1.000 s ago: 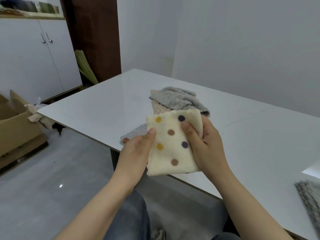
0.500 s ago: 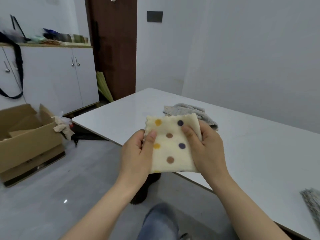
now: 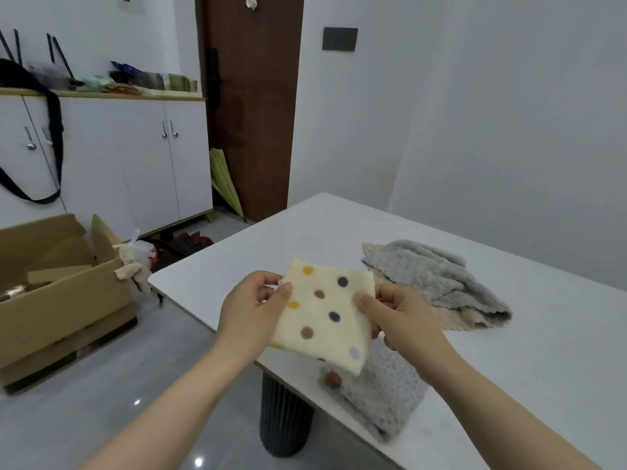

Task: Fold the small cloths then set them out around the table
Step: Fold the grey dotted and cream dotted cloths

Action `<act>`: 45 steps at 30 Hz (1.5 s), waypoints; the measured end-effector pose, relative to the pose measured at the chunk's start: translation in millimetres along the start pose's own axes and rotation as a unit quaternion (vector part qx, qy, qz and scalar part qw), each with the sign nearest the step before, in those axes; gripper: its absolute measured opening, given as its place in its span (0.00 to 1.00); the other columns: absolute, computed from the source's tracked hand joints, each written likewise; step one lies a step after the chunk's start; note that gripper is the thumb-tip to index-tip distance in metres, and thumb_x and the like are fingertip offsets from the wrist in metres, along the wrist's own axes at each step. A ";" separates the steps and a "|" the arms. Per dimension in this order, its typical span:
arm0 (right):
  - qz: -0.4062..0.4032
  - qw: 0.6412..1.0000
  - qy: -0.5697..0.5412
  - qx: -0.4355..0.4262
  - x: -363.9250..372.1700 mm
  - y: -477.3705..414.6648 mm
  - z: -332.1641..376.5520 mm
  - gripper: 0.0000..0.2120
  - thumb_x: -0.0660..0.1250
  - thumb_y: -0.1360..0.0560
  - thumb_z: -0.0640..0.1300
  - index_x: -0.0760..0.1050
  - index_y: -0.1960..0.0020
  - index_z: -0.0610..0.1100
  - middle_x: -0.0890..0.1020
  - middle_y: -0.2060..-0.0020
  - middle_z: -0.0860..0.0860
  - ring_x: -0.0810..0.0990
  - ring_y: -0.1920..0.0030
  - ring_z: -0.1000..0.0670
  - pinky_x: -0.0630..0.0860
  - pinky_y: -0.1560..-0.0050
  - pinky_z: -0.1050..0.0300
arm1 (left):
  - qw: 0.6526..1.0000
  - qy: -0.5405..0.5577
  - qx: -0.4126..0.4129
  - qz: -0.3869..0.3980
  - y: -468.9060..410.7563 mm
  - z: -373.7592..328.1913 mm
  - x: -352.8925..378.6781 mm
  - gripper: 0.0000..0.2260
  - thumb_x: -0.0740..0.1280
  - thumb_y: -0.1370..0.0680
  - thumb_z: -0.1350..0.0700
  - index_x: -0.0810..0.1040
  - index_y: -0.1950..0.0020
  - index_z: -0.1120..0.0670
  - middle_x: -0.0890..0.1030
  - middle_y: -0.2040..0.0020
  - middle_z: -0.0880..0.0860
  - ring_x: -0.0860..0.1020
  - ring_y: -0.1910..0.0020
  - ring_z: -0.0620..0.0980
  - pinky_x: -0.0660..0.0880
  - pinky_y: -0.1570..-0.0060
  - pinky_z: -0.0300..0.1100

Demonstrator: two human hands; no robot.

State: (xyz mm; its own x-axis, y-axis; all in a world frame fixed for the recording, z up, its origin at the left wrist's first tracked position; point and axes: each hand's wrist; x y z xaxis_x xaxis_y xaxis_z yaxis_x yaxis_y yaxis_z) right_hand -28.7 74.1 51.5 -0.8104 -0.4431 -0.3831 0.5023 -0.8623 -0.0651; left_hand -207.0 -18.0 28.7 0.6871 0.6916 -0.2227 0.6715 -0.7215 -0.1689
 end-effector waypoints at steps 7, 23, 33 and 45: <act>0.029 0.996 -0.040 0.069 34.5 -139.9 -6.8 0.10 0.66 0.24 0.43 0.75 0.57 0.35 0.82 0.65 0.45 0.79 0.73 0.55 0.70 0.74 0.63 | 0.998 -0.034 -0.045 -0.009 -157.9 27.0 13.8 0.04 0.68 0.25 0.53 0.75 0.53 0.50 0.81 0.57 0.51 0.79 0.57 0.50 0.75 0.63 0.43; -0.019 0.995 0.032 0.093 96.8 -347.5 -70.7 0.12 0.66 0.26 0.46 0.71 0.65 0.42 0.79 0.76 0.49 0.73 0.78 0.55 0.68 0.70 0.60 | 0.982 -0.179 -0.039 -0.036 -371.9 108.9 69.0 0.08 0.69 0.25 0.53 0.78 0.50 0.56 0.79 0.51 0.51 0.75 0.52 0.49 0.69 0.57 0.41; -0.047 0.991 0.068 0.102 110.0 -380.0 -78.9 0.13 0.66 0.26 0.47 0.76 0.65 0.40 0.81 0.76 0.49 0.75 0.78 0.55 0.76 0.61 0.58 | 0.980 -0.170 -0.055 -0.090 -395.6 130.9 78.4 0.12 0.70 0.27 0.51 0.76 0.47 0.54 0.79 0.51 0.51 0.77 0.51 0.50 0.70 0.56 0.41; -0.090 0.990 -0.016 0.107 101.3 -347.0 -73.5 0.10 0.65 0.24 0.48 0.73 0.51 0.41 0.83 0.68 0.50 0.84 0.59 0.50 0.74 0.59 0.60 | 0.981 -0.177 0.035 -0.077 -351.5 116.0 65.8 0.12 0.63 0.22 0.57 0.74 0.40 0.57 0.77 0.41 0.53 0.74 0.41 0.51 0.67 0.47 0.38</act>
State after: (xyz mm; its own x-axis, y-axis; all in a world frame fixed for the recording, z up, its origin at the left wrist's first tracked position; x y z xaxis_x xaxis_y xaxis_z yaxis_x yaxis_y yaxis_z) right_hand -262.9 346.4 -32.4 -0.8918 -0.2827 -0.3532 0.2765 -0.9585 0.0692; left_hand -429.9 277.2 -38.0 0.4314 0.7460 -0.5073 0.7304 -0.6189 -0.2888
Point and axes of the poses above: each hand's wrist, its own y-axis away from the middle knuckle, its own x-axis out of the palm, z = x × y
